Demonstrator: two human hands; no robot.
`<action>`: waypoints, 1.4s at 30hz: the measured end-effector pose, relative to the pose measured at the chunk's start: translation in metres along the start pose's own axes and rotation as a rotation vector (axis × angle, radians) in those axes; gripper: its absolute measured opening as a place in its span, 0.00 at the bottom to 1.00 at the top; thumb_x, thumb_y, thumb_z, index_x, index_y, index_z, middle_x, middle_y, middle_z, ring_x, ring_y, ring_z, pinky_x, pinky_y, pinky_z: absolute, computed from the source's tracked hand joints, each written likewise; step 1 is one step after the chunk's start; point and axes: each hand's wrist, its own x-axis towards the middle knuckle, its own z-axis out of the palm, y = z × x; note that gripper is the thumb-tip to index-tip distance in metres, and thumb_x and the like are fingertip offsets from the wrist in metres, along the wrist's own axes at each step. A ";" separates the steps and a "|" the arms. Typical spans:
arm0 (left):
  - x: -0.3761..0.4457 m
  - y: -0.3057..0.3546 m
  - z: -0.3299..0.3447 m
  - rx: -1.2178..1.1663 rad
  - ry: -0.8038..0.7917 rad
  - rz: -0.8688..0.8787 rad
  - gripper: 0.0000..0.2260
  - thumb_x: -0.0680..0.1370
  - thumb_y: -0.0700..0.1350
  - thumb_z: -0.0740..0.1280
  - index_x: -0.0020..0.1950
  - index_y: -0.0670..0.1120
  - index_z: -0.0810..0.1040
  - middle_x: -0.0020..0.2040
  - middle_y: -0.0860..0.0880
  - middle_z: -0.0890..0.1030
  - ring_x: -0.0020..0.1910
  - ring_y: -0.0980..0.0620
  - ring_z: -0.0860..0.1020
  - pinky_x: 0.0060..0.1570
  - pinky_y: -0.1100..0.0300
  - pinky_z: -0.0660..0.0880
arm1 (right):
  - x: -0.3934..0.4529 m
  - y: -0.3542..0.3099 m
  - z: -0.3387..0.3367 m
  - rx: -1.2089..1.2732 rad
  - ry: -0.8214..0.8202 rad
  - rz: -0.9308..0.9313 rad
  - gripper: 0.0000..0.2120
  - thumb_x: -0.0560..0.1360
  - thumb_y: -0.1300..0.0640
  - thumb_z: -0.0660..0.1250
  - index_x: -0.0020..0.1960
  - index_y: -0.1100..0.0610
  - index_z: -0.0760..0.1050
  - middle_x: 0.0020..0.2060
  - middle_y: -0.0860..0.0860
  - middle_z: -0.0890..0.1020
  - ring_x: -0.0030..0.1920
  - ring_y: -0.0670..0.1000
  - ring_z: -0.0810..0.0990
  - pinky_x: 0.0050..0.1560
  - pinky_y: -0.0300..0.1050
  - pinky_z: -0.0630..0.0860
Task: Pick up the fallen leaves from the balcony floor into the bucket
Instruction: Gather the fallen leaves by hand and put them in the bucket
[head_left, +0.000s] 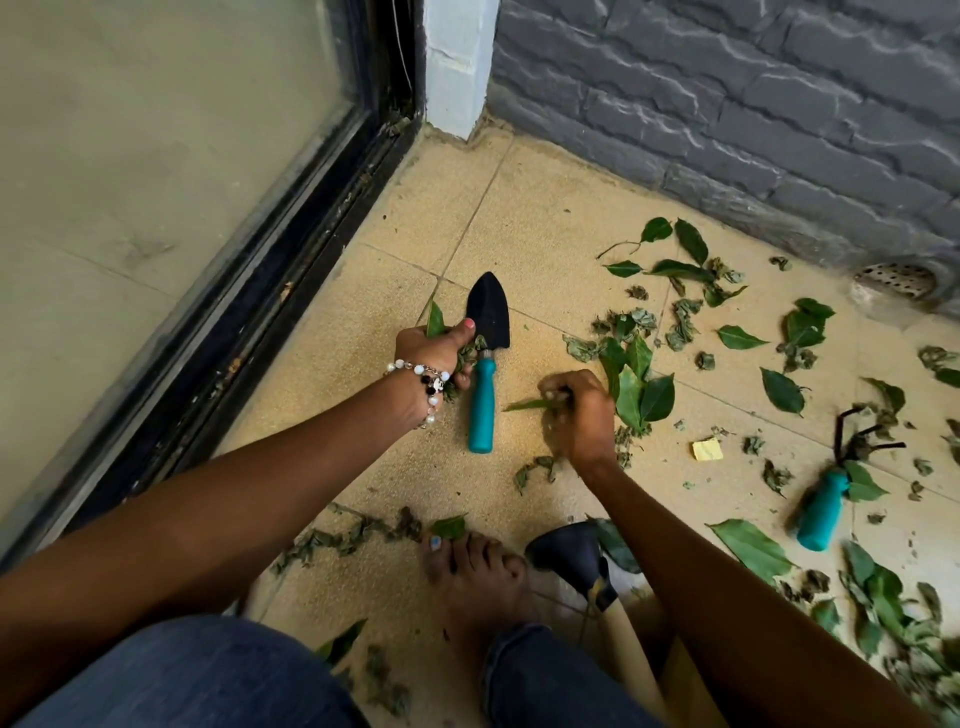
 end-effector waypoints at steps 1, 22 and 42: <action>0.000 0.000 0.000 -0.005 -0.002 -0.003 0.11 0.75 0.44 0.73 0.40 0.41 0.73 0.31 0.46 0.75 0.19 0.55 0.70 0.19 0.67 0.66 | 0.003 -0.007 -0.001 0.207 -0.005 0.126 0.09 0.75 0.70 0.59 0.46 0.63 0.77 0.42 0.55 0.77 0.43 0.50 0.73 0.46 0.41 0.73; -0.006 0.003 -0.003 -0.035 0.022 0.043 0.10 0.75 0.43 0.73 0.42 0.39 0.75 0.30 0.44 0.74 0.18 0.53 0.69 0.19 0.66 0.67 | -0.006 -0.012 0.035 -0.240 -0.333 -0.351 0.29 0.75 0.56 0.59 0.75 0.61 0.62 0.75 0.62 0.60 0.74 0.66 0.56 0.73 0.62 0.57; -0.010 0.009 -0.010 -0.026 0.044 0.043 0.12 0.76 0.44 0.72 0.37 0.41 0.73 0.22 0.48 0.74 0.15 0.55 0.69 0.18 0.68 0.66 | 0.021 -0.037 0.007 0.644 -0.155 0.373 0.14 0.81 0.69 0.55 0.47 0.59 0.77 0.39 0.54 0.78 0.34 0.46 0.72 0.29 0.37 0.69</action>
